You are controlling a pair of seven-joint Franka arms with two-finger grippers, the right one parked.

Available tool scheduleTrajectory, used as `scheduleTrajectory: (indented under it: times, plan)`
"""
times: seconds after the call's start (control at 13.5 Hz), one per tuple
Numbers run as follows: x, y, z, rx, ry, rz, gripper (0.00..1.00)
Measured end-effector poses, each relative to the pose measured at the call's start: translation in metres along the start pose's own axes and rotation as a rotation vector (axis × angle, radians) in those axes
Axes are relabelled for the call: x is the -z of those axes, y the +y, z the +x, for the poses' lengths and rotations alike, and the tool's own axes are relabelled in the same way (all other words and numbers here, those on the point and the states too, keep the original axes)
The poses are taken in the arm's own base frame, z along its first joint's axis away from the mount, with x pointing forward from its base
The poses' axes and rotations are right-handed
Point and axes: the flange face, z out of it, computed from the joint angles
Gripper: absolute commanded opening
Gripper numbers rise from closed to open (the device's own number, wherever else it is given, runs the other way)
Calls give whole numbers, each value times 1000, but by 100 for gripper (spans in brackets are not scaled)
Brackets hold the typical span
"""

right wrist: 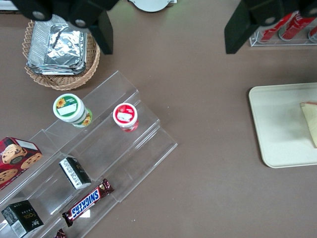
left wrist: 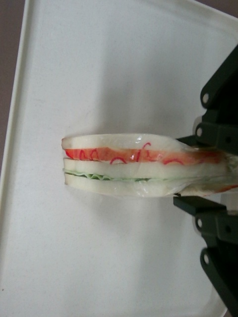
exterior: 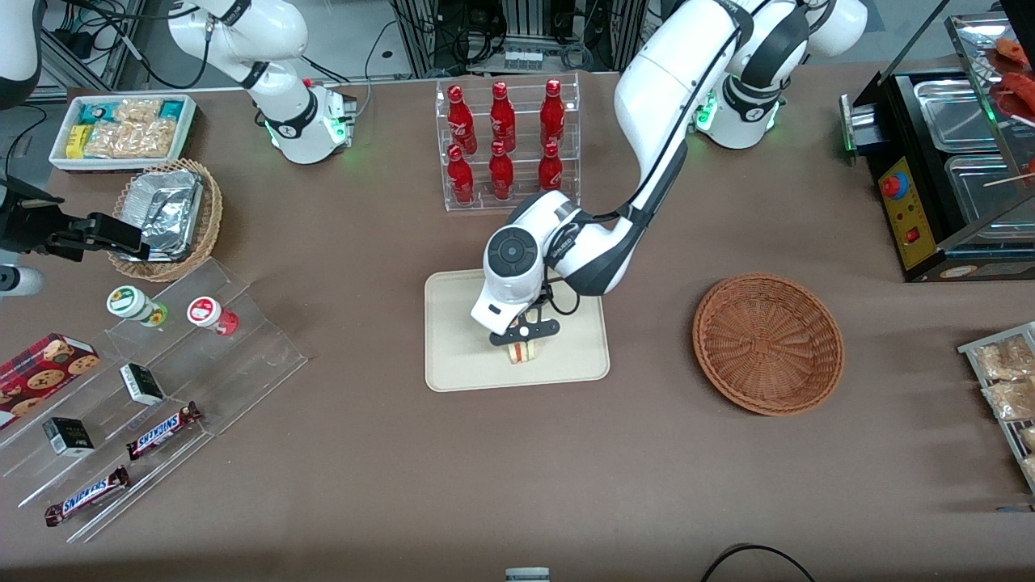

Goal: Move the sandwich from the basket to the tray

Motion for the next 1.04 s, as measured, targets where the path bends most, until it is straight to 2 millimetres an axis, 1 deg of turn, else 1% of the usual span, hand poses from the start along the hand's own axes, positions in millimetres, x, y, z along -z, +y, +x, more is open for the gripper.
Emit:
scheduleTrajectory:
  times: [0.07,0.15,0.22,0.3,0.44,0.59,0.74,0.89,1.04]
  plan:
    - [4,3,-1,-2,4,-6,100]
    - [12,5,-1,-4,11,-16,100]
    - [24,7,-1,-5,17,-25,100]
    - [40,7,-2,-6,21,-29,100]
    - [80,4,-5,-7,30,-34,100]
    - [118,-4,-8,-11,42,-30,100]
    - [149,-22,0,-82,78,9,100]
    - [168,-49,14,-152,78,78,100]
    - [188,-82,38,-125,83,103,100]
